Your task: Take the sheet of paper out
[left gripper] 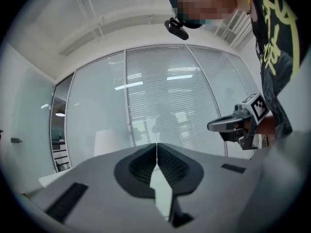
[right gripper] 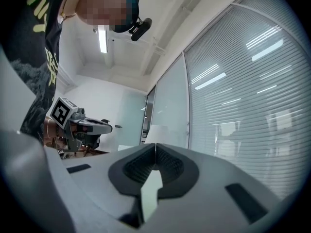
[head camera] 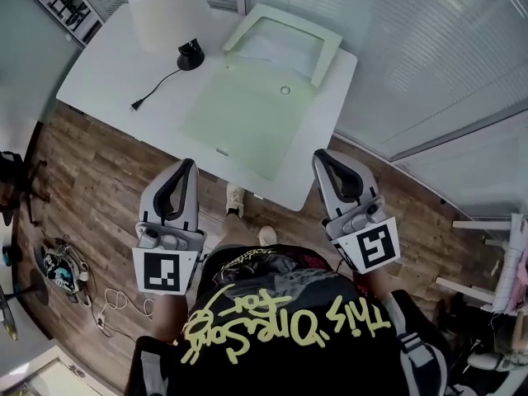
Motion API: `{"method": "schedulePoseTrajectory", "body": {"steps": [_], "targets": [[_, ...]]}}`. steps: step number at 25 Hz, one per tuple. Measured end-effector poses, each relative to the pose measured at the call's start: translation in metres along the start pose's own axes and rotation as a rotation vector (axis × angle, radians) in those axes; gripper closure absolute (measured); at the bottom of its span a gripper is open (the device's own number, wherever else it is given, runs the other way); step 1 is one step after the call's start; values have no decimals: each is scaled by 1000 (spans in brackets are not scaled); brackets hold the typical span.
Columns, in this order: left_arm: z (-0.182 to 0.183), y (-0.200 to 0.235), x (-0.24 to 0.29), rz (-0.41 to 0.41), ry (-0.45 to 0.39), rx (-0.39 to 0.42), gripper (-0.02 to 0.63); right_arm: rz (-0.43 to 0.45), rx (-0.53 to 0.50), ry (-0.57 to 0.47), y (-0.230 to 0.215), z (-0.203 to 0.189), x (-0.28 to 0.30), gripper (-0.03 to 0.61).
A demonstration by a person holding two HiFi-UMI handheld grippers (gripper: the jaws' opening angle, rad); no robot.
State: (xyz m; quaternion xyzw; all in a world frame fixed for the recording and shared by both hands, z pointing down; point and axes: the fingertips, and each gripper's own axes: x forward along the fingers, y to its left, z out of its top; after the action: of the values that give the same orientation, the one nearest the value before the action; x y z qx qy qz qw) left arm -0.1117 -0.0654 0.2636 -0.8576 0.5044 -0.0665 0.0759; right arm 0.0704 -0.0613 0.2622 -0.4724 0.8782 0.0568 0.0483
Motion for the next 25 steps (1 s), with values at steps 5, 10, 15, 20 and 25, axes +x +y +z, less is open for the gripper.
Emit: {"method": "schedulePoseTrajectory", "body": {"steps": [5, 10, 15, 20, 25], "targets": [[4, 13, 32, -61, -26, 11, 604, -68, -16, 2, -16, 0, 14, 571], [-1, 27, 70, -122, -28, 16, 604, -128, -17, 14, -34, -7, 35, 569], [-3, 39, 102, -182, -25, 15, 604, -187, -14, 28, -46, -10, 52, 569], [-3, 46, 127, -249, -25, 20, 604, -250, -4, 38, -55, -14, 63, 570], [-10, 52, 150, -298, -9, 20, 604, -292, 1, 58, -63, -21, 75, 571]]}}
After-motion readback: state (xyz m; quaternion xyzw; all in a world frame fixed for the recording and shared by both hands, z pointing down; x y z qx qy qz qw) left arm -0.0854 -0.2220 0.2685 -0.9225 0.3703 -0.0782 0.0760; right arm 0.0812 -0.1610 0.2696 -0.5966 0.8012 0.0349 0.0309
